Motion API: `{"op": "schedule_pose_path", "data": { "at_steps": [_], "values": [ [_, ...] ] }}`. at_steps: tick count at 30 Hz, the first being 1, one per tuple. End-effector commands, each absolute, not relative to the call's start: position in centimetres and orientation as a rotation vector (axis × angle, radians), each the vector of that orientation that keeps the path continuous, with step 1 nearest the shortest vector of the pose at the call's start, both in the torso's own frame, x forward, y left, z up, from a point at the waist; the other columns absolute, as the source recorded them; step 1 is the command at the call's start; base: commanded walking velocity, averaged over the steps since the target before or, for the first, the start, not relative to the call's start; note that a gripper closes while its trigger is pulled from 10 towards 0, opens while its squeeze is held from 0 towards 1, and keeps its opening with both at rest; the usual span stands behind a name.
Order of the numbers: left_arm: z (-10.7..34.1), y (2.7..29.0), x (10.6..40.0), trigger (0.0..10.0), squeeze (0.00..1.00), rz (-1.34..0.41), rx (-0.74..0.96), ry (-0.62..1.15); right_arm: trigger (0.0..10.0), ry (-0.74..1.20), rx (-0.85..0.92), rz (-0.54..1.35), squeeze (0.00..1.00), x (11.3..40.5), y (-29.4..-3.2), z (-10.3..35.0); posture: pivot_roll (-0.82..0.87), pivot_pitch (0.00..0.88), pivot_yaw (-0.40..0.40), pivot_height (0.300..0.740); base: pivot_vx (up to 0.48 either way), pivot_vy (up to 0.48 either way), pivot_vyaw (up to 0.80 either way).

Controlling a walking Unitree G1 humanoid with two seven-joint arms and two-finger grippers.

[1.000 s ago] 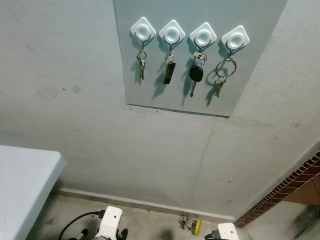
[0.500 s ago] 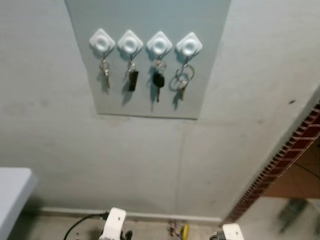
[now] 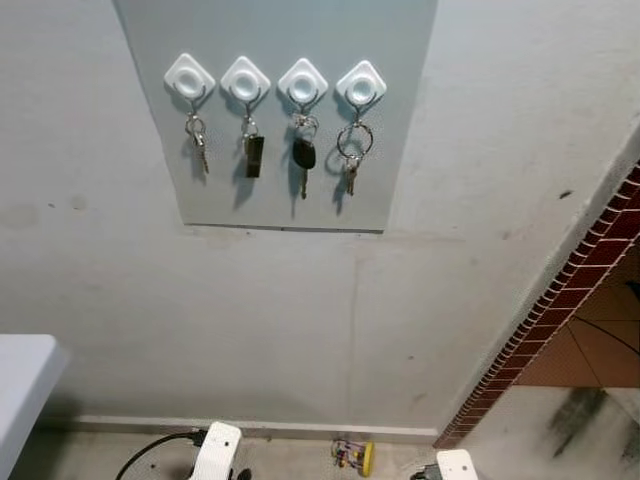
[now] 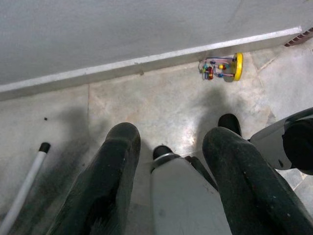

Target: Hang keys on a hook

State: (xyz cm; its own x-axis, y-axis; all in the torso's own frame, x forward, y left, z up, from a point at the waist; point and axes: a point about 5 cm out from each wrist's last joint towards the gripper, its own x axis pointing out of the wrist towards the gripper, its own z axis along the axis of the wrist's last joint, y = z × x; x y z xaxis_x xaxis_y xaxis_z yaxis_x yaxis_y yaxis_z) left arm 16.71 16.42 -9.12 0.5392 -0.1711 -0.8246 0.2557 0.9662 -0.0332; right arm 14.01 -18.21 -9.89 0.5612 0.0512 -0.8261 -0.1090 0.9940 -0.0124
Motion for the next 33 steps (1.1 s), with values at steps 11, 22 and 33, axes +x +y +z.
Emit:
{"op": "schedule_pose_path", "data": {
  "at_steps": [11, 22, 33],
  "values": [
    [-9.02, 16.29, 16.93, 10.0, 0.00, -0.270, 0.096, 0.965, 10.0, 0.979, -0.063, 0.092, 0.00, 13.70, -18.40, -9.98, -0.16, 0.000, 0.006, 0.691, 0.000, -0.468, 0.00],
    [-8.92, 16.36, 17.17, 10.0, 0.00, -0.253, 0.089, 0.957, 10.0, 0.977, -0.059, 0.093, 0.00, 13.73, -18.33, -9.97, -0.16, 0.000, 0.007, 0.691, 0.000, -0.255, 0.00],
    [-8.92, 16.36, 17.22, 10.0, 0.00, -0.241, 0.085, 0.957, 10.0, 0.972, -0.028, 0.088, 0.00, 13.79, -18.24, -9.94, -0.16, 0.000, 0.007, 0.691, 0.000, 0.000, 0.00]
  ]
}}
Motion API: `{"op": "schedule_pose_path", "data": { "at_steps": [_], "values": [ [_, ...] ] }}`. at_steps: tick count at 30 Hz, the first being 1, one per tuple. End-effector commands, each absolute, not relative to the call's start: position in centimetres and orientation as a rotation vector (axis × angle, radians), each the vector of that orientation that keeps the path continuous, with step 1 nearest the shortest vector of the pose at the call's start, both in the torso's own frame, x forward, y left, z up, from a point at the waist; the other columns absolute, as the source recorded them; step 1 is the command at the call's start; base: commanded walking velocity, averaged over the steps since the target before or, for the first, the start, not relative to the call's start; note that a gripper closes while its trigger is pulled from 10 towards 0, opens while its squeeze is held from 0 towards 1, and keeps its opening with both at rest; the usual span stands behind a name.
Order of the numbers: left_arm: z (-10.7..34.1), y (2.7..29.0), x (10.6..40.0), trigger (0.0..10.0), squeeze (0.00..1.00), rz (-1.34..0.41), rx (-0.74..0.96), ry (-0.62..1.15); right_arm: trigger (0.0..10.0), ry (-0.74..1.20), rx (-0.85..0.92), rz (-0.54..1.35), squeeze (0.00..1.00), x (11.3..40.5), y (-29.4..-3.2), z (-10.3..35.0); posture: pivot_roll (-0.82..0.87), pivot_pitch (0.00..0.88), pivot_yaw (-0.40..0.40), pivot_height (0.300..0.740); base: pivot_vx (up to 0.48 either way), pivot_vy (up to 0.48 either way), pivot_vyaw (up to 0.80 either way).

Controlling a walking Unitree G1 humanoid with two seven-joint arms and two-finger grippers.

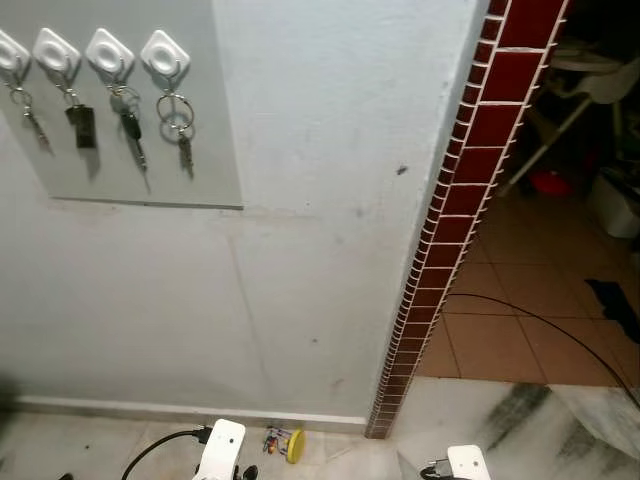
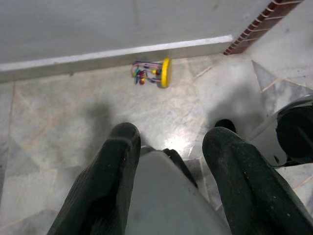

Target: Hang keys on a hook

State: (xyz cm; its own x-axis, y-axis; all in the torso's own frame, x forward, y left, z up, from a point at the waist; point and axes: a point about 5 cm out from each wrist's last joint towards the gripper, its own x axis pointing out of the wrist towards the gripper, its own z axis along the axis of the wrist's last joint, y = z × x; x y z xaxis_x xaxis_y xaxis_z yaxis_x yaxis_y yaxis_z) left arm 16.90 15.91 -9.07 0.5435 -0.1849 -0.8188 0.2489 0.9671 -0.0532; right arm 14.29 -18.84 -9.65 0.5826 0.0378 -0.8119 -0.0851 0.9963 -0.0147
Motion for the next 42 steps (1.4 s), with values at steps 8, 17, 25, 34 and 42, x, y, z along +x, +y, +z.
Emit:
{"op": "schedule_pose_path", "data": {
  "at_steps": [8, 17, 25, 34, 42],
  "values": [
    [-8.97, 16.39, 17.12, 10.0, 0.00, -0.241, 0.087, 0.962, 10.0, 0.971, -0.032, 0.097, 0.00, 13.76, -18.33, -9.93, -0.16, 0.000, 0.007, 0.726, 0.000, 0.000, 0.00],
    [-8.96, 16.42, 17.14, 10.0, 0.00, -0.238, 0.084, 0.962, 10.0, 0.966, -0.027, 0.100, 0.00, 13.89, -18.26, -9.88, -0.16, 0.000, 0.009, 0.740, 0.000, 0.000, 0.00],
    [-8.91, 16.40, 17.28, 10.0, 0.00, -0.236, 0.086, 0.961, 10.0, 0.974, -0.038, 0.082, 0.00, 13.93, -18.35, -9.91, -0.17, 0.000, 0.010, 0.740, 0.000, 0.000, 0.00],
    [-8.85, 16.27, 17.43, 10.0, 0.00, -0.240, 0.093, 0.956, 10.0, 0.998, -0.035, 0.059, 0.00, 13.78, -18.33, -10.04, -0.17, 0.000, 0.013, 0.740, 0.000, 0.000, 0.00],
    [-8.81, 16.21, 17.52, 10.0, 0.00, -0.239, 0.091, 0.952, 10.0, 1.001, -0.045, 0.063, 0.00, 13.88, -18.35, -10.02, -0.17, 0.000, 0.010, 0.740, 0.000, 0.000, 0.00]
  ]
}}
